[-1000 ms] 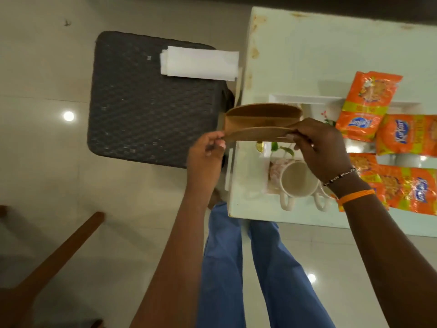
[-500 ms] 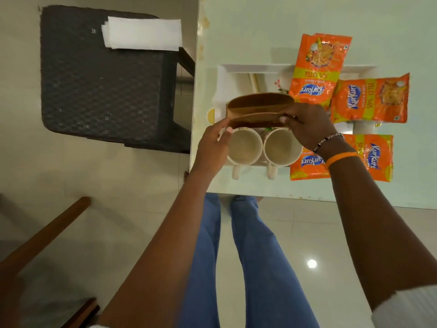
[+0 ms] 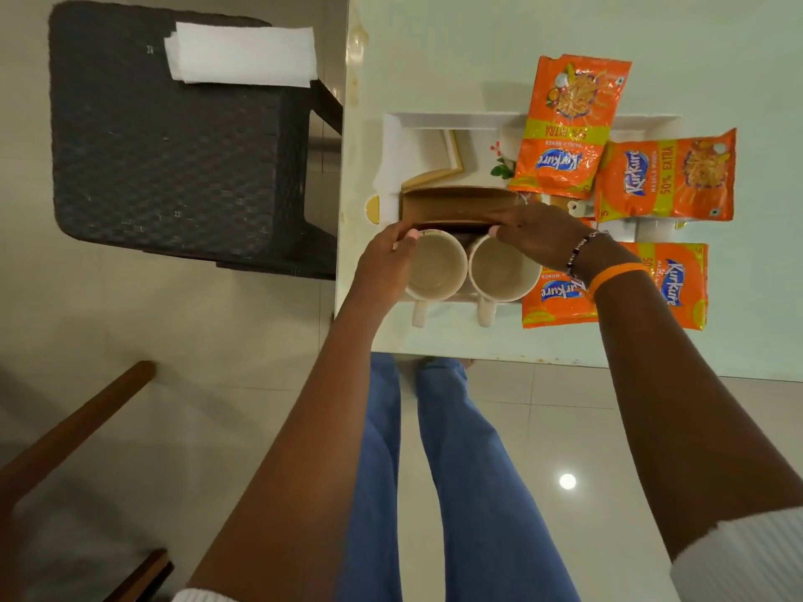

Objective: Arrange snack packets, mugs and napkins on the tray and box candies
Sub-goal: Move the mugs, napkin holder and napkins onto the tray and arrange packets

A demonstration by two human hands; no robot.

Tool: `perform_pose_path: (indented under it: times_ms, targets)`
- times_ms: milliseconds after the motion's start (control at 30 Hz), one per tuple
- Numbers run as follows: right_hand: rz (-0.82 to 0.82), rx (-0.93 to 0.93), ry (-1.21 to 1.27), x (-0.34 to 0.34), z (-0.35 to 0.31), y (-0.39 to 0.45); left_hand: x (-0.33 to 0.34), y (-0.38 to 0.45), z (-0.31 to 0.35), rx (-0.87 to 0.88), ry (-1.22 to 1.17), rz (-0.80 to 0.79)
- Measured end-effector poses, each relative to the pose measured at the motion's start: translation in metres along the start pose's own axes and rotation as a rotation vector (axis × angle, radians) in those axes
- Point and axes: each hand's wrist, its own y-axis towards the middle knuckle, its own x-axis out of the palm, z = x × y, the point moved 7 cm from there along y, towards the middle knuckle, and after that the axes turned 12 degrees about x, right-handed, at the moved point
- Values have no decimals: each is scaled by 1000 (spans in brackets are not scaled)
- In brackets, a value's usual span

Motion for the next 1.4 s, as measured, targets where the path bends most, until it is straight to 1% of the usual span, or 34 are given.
perform_pose_path:
  times_ms: [33,100,167,200,267,333,367,433,500,533,567,633,667,733,867,933,1033,1067,1133,1200,1267,1333,1400]
  targets:
    - [2,4,-41,-2,-4,-3,-3,0,-1,-20,-36,-11]
    - [97,-5,-55,-12,-18,-10,-14,0,-3,-51,-95,2]
    - [213,-48,49,-21,-44,-18,-31,-1,-5,-69,-130,52]
    - [233,-79,122,-22,-62,-19,-43,0,-7,-78,-158,86]
    - [193,-140,252,-14,-101,-13,-68,2,-12,-93,-214,151]
    - [156,-180,298,-3,-140,3,-94,9,-13,-95,-213,192]
    - [163,-180,299,3,-158,15,-109,14,-14,-105,-204,213]
    - [198,-122,366,15,-187,41,-138,24,-17,-116,-183,246]
    - [200,-25,589,24,-206,67,-161,32,-17,-87,-174,250]
    - [179,45,768,28,-211,82,-172,36,-17,-76,-173,249]
    - [135,138,991,34,-213,95,-182,39,-18,-68,-181,248]
    - [-9,327,1434,49,-215,121,-198,46,-21,-57,-209,241]
    - [-62,378,1554,53,-216,130,-203,49,-22,-58,-216,238]
    - [-74,417,1584,51,-220,143,-212,55,-25,-73,-225,229]
    - [-6,414,1578,43,-224,153,-219,64,-30,-115,-260,168]
    - [-10,387,1697,40,-227,148,-218,69,-29,-141,-306,146]
    - [-88,263,1961,34,-228,131,-215,73,-27,-167,-413,168]
    - [-105,222,1996,31,-225,123,-211,74,-26,-180,-497,178]
    - [-115,167,1988,26,-215,104,-201,72,-24,-224,-729,188]
    - [-95,161,1980,25,-199,85,-189,69,-23,-265,-972,192]
    - [-69,143,1937,24,-180,68,-178,65,-16,-236,-1107,164]
    - [-30,114,1771,24,-160,53,-168,59,-12,-175,-1083,128]
    - [43,108,1554,22,-136,39,-160,55,-7,-104,-917,93]
